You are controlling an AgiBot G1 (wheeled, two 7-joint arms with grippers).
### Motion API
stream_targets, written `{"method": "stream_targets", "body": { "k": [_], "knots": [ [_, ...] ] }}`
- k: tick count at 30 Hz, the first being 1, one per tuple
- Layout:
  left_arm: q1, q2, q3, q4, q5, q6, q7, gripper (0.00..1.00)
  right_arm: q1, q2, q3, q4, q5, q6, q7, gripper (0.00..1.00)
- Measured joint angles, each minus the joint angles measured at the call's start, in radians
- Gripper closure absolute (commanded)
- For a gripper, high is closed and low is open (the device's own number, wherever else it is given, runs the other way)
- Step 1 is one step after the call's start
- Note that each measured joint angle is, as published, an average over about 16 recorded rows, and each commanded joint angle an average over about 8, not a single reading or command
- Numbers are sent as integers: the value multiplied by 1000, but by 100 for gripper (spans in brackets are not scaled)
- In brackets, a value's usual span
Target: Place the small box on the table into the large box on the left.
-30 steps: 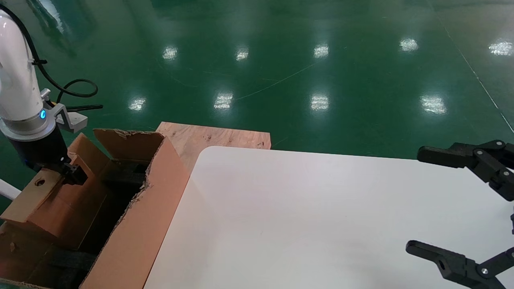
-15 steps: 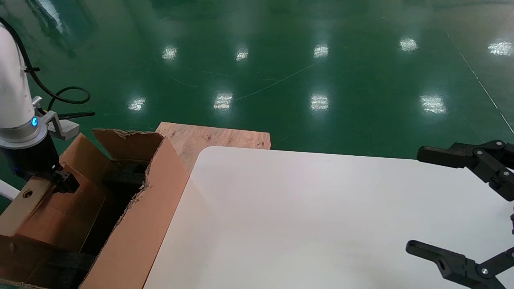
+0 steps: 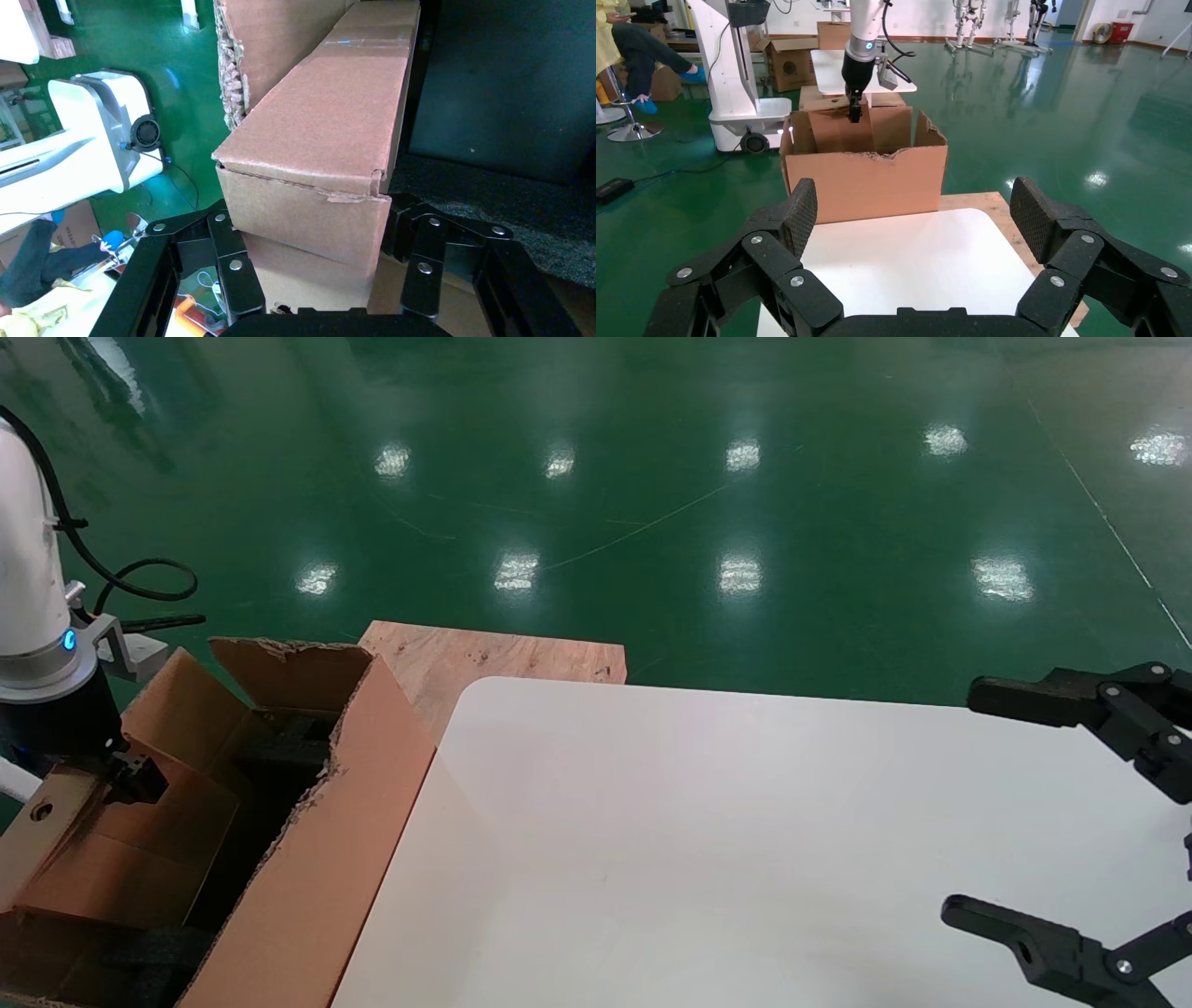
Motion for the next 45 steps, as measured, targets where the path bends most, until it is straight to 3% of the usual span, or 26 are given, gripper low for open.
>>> {"method": "stream_targets", "body": {
  "k": [2, 34, 45],
  "knots": [
    [1, -1, 0, 0, 0, -1, -1, 0, 0, 0, 0, 0, 0, 0, 0, 0],
    [-2, 1, 0, -1, 2, 0, 0, 0, 0, 0, 0, 0, 0, 0, 0, 0],
    [-64, 49, -33, -36, -44, -6, 12, 0, 0, 0, 0, -1, 0, 0, 0, 0]
  ]
}}
